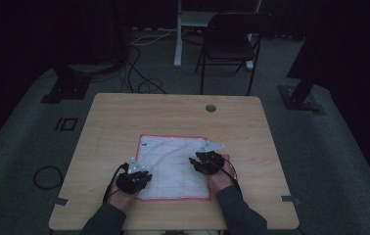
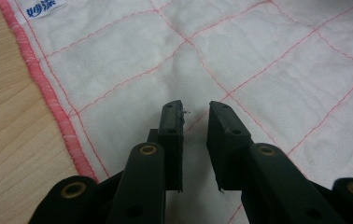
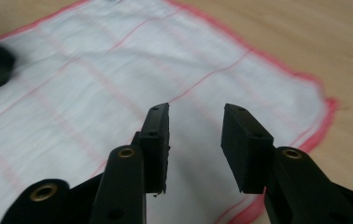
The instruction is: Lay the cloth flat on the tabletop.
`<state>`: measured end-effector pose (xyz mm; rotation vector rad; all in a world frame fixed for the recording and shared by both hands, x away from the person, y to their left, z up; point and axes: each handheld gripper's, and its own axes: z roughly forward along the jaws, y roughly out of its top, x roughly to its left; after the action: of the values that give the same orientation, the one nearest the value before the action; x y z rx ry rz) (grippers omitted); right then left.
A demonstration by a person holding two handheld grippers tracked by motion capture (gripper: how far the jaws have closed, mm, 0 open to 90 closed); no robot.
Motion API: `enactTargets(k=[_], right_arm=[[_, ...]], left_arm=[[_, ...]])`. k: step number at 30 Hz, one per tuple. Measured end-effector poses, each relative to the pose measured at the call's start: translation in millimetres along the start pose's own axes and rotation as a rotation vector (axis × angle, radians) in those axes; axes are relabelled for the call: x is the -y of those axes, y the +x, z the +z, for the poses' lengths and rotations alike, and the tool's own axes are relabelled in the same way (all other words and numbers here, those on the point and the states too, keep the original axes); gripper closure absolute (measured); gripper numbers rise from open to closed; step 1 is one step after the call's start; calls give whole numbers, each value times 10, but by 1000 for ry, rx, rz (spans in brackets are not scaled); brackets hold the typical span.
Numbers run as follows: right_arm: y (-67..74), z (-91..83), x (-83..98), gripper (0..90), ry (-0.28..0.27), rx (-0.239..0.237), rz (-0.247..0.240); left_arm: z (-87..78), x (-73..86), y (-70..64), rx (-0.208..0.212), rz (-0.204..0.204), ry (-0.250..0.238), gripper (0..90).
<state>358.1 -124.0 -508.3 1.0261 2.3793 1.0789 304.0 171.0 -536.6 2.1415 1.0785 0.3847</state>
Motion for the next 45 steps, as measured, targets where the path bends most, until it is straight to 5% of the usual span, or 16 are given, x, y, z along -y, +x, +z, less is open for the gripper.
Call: enactTargets(k=[6, 13, 24, 33, 39, 45], right_arm=[[105, 0, 155, 590, 21, -20, -29], [38, 29, 307, 592, 84, 46, -62], [-135, -4, 384, 581, 87, 44, -2], [-268, -59, 436, 561, 84, 58, 29], [-315, -102, 492, 564, 72, 64, 50], [-350, -143, 558, 562, 57, 64, 81]], left_arm=[[6, -2, -4, 1, -4, -3, 763], [41, -30, -20, 4, -4, -7, 761], [92, -78, -34, 13, -7, -14, 738], [6, -109, 214, -75, -122, -62, 712], [20, -66, 310, -114, -153, -49, 694], [65, -62, 300, -102, -152, -40, 645]])
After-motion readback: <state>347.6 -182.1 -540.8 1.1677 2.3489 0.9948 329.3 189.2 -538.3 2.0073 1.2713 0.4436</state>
